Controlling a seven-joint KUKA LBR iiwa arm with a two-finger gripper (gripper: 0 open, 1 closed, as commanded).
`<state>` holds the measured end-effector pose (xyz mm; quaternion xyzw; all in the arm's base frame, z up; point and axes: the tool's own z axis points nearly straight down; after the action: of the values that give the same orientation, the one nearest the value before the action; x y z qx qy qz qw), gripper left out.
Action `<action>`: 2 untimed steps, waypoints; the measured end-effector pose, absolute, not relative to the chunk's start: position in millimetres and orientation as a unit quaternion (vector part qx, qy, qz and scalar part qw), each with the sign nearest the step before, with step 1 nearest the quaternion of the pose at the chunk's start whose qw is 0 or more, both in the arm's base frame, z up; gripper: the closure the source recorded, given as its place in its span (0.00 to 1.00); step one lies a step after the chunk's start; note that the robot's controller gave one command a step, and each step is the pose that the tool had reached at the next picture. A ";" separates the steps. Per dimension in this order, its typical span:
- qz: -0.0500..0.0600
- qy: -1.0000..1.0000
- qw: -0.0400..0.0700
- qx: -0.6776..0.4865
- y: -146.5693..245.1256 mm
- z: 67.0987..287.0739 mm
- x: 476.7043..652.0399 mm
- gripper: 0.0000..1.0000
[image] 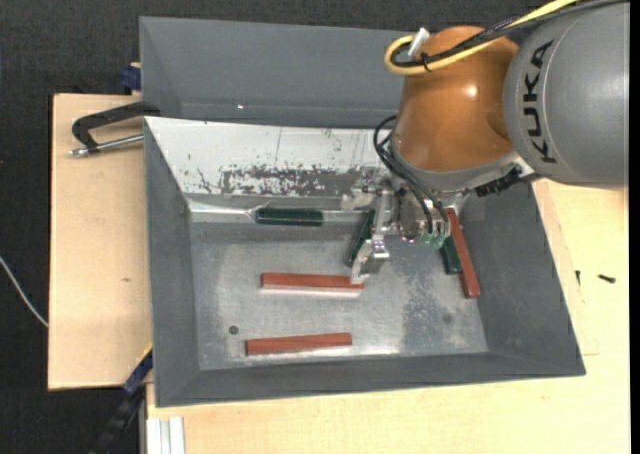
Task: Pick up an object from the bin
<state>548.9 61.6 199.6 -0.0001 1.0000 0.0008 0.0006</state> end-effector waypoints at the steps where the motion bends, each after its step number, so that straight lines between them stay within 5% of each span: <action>1: 0.001 1.000 0.001 0.000 61.4 199.6 549.0 0.00; 2: 0.001 1.000 0.003 0.003 63.8 144.6 551.8 0.00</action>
Offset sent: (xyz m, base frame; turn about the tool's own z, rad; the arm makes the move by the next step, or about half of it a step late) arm 0.0021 0.0043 -0.1296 0.0169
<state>551.8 63.8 144.6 0.0034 1.0000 0.0011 0.0034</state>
